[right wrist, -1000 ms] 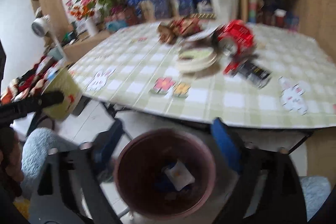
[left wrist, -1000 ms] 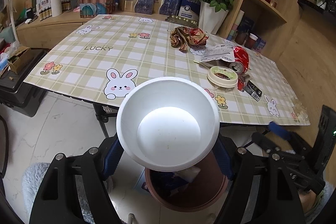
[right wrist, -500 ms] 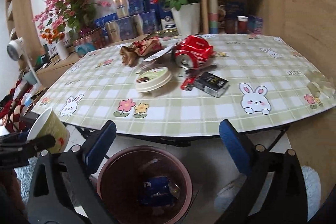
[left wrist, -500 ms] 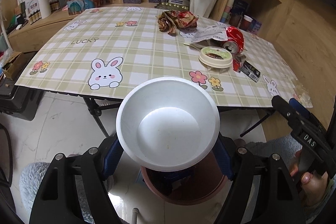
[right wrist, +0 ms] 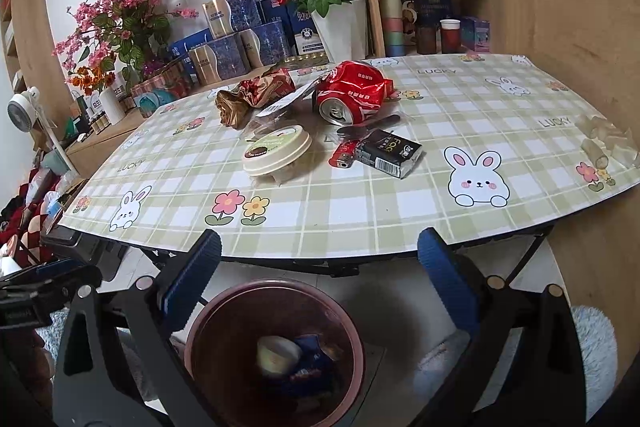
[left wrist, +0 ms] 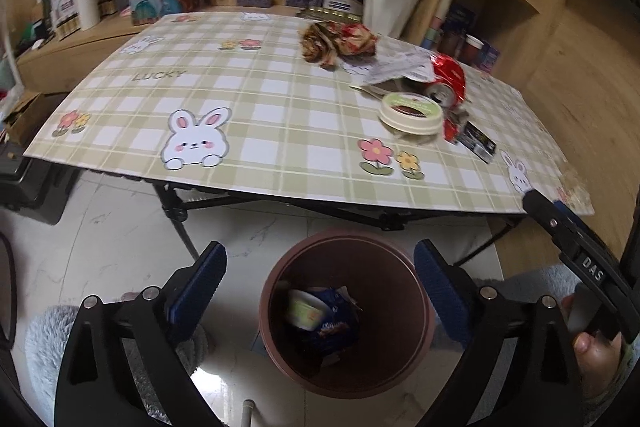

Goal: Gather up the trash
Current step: 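Release the candle card and the white cup into the brown bin, then grasp the crumpled brown wrapper with the left gripper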

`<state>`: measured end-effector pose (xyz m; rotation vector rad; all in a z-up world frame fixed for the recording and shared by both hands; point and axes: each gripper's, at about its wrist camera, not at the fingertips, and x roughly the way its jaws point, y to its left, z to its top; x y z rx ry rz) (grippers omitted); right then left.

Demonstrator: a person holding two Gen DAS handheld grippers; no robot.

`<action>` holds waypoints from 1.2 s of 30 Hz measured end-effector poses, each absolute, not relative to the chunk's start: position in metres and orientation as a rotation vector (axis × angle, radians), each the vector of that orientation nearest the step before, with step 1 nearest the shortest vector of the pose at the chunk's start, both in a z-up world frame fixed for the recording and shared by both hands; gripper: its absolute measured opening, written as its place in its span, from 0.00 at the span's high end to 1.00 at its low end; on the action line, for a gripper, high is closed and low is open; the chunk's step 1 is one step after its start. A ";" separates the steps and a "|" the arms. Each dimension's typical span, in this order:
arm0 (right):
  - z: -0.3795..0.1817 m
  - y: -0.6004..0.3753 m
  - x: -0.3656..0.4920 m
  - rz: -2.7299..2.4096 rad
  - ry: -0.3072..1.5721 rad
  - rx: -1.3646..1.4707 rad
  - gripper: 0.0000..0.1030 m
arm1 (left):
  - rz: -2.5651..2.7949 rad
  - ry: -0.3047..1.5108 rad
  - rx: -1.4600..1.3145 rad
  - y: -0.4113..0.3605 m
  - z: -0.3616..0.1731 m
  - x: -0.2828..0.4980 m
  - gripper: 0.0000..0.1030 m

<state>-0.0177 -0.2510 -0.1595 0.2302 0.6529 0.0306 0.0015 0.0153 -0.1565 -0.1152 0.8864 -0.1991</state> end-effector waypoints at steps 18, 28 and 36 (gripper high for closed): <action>-0.171 -0.246 -0.006 0.064 0.697 0.225 0.06 | -0.005 0.896 -0.208 0.056 -0.173 0.009 0.10; -0.171 -0.273 0.015 0.011 0.711 0.268 0.06 | -0.028 0.876 -0.198 0.054 -0.168 0.039 0.10; -0.166 -0.296 0.048 -0.013 0.697 0.303 0.06 | -0.152 0.827 -0.104 0.026 -0.135 0.127 0.10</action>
